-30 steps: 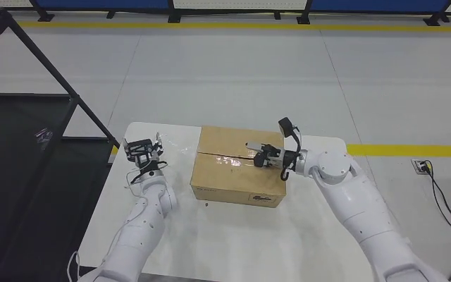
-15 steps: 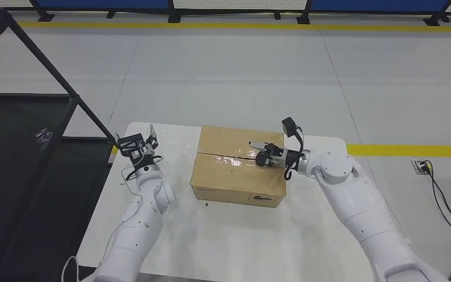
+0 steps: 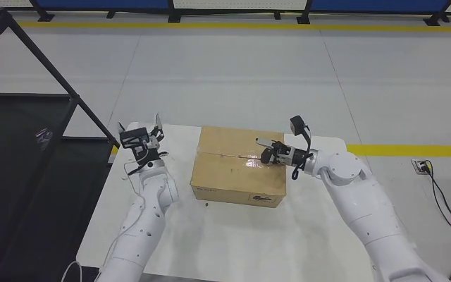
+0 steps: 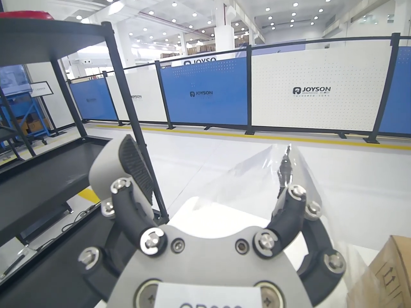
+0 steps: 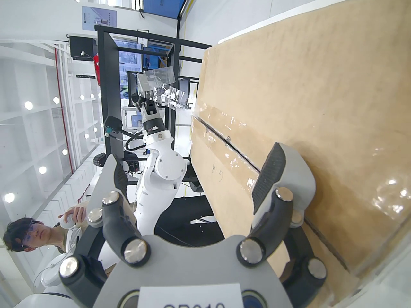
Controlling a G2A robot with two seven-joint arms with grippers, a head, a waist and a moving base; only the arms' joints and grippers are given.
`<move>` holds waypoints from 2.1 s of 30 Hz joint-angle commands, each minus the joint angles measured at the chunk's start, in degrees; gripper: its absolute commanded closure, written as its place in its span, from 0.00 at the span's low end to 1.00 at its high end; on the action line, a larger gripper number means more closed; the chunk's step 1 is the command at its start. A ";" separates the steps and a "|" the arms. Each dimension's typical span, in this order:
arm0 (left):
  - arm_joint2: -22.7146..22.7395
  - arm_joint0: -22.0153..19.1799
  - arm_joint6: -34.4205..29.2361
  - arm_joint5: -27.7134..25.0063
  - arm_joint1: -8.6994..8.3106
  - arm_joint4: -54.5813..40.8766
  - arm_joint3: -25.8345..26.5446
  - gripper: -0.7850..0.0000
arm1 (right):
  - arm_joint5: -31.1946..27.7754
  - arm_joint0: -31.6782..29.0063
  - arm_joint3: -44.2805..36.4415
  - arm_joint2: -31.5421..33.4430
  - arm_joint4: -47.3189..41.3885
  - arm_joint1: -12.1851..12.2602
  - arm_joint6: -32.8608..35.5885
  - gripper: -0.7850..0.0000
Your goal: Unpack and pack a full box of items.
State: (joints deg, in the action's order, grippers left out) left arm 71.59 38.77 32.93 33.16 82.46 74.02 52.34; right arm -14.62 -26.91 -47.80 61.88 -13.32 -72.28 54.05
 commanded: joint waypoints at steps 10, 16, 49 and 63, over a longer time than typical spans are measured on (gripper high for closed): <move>-0.98 2.41 -5.34 -0.77 0.16 6.01 10.00 0.00 | 0.03 -1.78 -1.94 2.04 -0.32 0.81 -0.08 0.00; -3.34 1.96 -7.45 -1.32 0.95 8.15 11.87 0.00 | -0.41 -3.14 -3.11 3.68 -0.64 1.41 -0.39 0.00; -14.08 0.69 -8.12 -1.71 6.40 14.20 9.46 0.00 | -3.03 -13.95 -12.42 16.99 -9.50 5.42 -1.68 0.00; -17.00 1.64 -7.82 -3.28 8.21 17.48 9.18 0.00 | -3.81 -13.72 -11.02 16.80 -10.31 5.65 -1.44 0.00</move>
State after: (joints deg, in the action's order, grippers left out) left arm 54.77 40.39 25.17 29.92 90.55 91.29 61.62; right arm -18.39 -40.63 -58.89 78.64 -23.58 -66.65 52.59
